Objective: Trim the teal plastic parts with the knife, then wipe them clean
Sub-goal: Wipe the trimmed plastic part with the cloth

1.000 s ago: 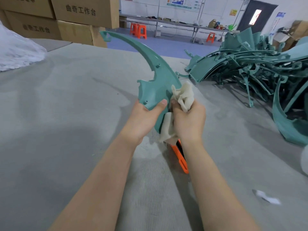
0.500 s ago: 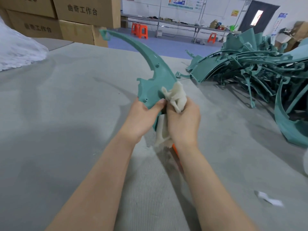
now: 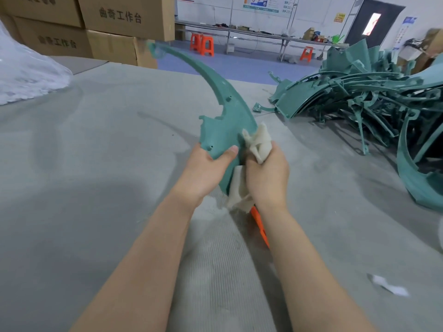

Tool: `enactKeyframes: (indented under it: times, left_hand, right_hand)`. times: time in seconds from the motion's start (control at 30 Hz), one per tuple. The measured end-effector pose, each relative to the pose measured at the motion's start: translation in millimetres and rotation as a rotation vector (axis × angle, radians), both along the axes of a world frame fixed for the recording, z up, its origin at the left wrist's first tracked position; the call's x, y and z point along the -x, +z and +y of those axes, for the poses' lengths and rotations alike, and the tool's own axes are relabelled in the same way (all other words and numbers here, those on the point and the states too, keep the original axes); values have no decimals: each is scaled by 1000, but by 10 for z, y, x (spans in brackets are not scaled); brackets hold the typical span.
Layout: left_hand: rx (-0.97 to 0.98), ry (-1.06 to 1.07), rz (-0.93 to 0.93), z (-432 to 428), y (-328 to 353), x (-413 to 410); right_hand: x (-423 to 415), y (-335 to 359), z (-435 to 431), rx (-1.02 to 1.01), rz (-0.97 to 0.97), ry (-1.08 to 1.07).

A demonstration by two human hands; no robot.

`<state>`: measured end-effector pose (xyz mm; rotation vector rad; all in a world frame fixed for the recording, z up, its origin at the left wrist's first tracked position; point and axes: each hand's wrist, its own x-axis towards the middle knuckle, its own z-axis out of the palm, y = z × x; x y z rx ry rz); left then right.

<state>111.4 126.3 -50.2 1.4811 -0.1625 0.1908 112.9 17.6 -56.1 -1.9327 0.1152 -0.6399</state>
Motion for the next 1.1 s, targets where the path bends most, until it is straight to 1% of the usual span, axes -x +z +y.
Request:
enactKeyframes:
  times: [0.1, 0.17, 0.27, 0.37, 0.4, 0.43, 0.6, 0.7, 0.77, 0.83, 1.1]
  left_hand:
    - [-42, -69, 14, -40, 7, 36]
    - [18, -51, 27, -49, 26, 50]
    - [131, 33, 50, -16, 51, 43]
    - [199, 60, 105, 23, 50, 26]
    - [201, 59, 114, 28, 49, 24]
    - [192, 58, 117, 27, 47, 24]
    - [163, 24, 110, -20, 52, 41]
    - [162, -1, 98, -41, 46, 56]
    - [152, -7, 87, -43, 42, 62]
    - [164, -33, 80, -30, 43, 68]
    - [85, -78, 86, 6, 65, 80]
  right_hand:
    - [-60, -9, -209, -54, 50, -64]
    - [-87, 11, -275, -173, 45, -81]
    - [-97, 64, -351, -378, 8, -124]
    - [-85, 95, -385, -549, 7, -66]
    - [-73, 100, -364, -560, 2, -37]
    - [-65, 109, -334, -521, -10, -10]
    - [0, 145, -100, -254, -83, 88]
    - [17, 100, 12, -138, -59, 137]
    - [-5, 44, 13, -149, -26, 163]
    - [-7, 23, -7, -206, 1, 172]
    - [-54, 19, -110, -395, -9, 141]
